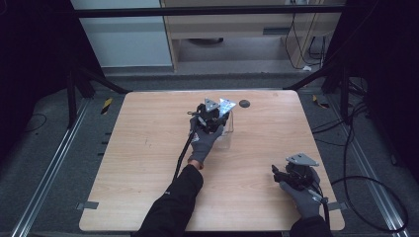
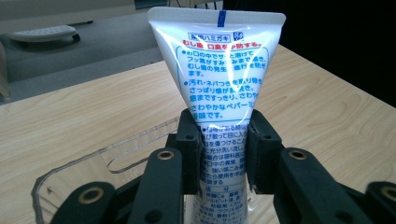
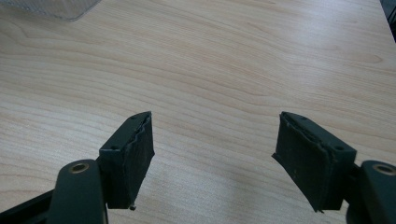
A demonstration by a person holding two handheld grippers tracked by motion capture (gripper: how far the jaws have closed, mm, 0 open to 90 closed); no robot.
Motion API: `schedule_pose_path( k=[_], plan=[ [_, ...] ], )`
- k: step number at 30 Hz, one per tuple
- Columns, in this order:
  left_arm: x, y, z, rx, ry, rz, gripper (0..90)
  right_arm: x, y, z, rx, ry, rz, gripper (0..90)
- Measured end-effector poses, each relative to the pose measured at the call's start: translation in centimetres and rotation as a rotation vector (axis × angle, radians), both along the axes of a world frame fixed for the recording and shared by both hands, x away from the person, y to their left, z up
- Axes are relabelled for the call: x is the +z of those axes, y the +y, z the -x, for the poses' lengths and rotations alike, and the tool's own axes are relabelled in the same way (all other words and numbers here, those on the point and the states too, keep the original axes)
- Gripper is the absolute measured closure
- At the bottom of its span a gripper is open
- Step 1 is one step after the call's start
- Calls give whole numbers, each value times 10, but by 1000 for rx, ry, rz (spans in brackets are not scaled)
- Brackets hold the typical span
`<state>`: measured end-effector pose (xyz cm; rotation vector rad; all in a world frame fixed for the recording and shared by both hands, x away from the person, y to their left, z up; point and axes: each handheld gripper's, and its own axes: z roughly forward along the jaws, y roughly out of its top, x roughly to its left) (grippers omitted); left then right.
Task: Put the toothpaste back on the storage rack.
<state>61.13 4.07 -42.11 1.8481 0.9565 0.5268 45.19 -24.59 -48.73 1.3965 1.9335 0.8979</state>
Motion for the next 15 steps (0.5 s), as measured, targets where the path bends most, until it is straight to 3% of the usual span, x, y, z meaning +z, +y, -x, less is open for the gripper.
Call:
schedule_pose_path(
  k=[3,6,10,15],
  plan=[
    [-5,-1,-1,-6,33,-18,690,0,0,0,1,-1,0,276],
    [-13,-5,0,3,35,-66,685,1,0,1,0,-4,2,275],
    [-12,-3,0,-3,49,-48,664,0,0,0,0,-5,5,275],
    [-4,1,5,-2,34,-14,547,0,0,0,-2,-6,4,274]
  ],
)
